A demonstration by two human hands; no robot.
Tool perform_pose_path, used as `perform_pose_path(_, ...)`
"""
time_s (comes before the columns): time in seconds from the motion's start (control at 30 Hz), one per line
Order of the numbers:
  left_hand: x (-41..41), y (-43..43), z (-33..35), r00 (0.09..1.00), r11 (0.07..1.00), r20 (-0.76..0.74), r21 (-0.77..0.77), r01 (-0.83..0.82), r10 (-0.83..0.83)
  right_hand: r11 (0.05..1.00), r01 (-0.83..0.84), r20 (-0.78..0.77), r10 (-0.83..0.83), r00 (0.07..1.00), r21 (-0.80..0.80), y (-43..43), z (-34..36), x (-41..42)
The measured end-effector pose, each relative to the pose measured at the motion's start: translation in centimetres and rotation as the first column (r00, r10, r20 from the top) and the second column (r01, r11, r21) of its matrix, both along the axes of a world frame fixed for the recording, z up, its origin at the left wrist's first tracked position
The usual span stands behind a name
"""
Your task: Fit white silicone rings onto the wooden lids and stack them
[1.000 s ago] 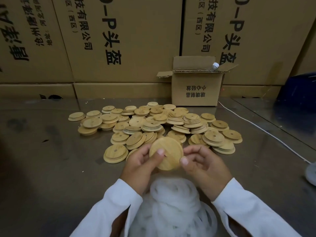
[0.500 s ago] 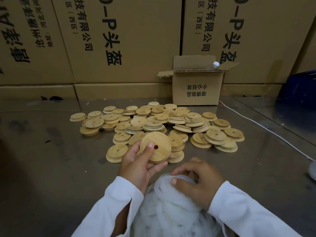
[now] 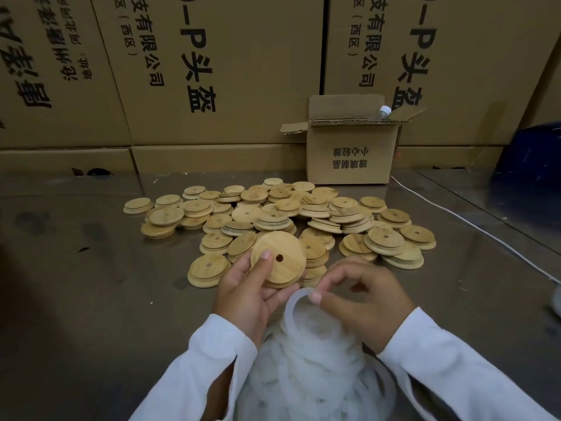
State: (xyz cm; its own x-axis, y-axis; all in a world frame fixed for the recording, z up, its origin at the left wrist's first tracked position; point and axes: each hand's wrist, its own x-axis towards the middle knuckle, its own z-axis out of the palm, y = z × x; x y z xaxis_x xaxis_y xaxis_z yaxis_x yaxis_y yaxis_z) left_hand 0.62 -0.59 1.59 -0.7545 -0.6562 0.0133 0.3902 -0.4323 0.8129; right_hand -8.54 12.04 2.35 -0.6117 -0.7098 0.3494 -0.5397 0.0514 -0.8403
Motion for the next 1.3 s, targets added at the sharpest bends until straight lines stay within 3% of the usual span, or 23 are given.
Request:
perform_pose_path(0.17,0.0,0.4,0.7,0.993,0.993,-0.030,0.019,0.113,-0.113,0.943,-0.036,0.270,0.131,0.954,-0.331,0.3,1.6,0.2)
perform_pose_path(0.3,0.1,1.3,1.0,0.977,0.973,0.014,-0.088,0.212,-0.212,0.912,0.065,0.350,0.088,0.933,-0.404,0.1,2.0,0.4)
perform_pose_path(0.5,0.2,2.9,0.6,0.981,0.896,0.043,-0.400,0.191,-0.190,0.880,0.183,0.365,-0.012,0.931,-0.438,0.2,2.2,0.5)
perform_pose_path(0.83,0.2,3.0,0.4,0.969,0.887,0.094,-0.391,0.246,-0.227,0.895,0.230,0.378,-0.076,0.923,-0.382,0.3,2.0,0.2)
perform_pose_path(1.03,0.2,2.9,0.6,0.976,0.901,0.088,-0.376,0.217,-0.198,0.919,0.198,0.254,-0.112,0.961,-0.342,0.4,1.7,0.1)
perform_pose_path(1.3,0.2,2.9,0.5,0.977,0.883,0.056,-0.419,0.211,-0.207,0.922,0.200,0.379,-0.063,0.923,-0.332,0.3,1.9,-0.3)
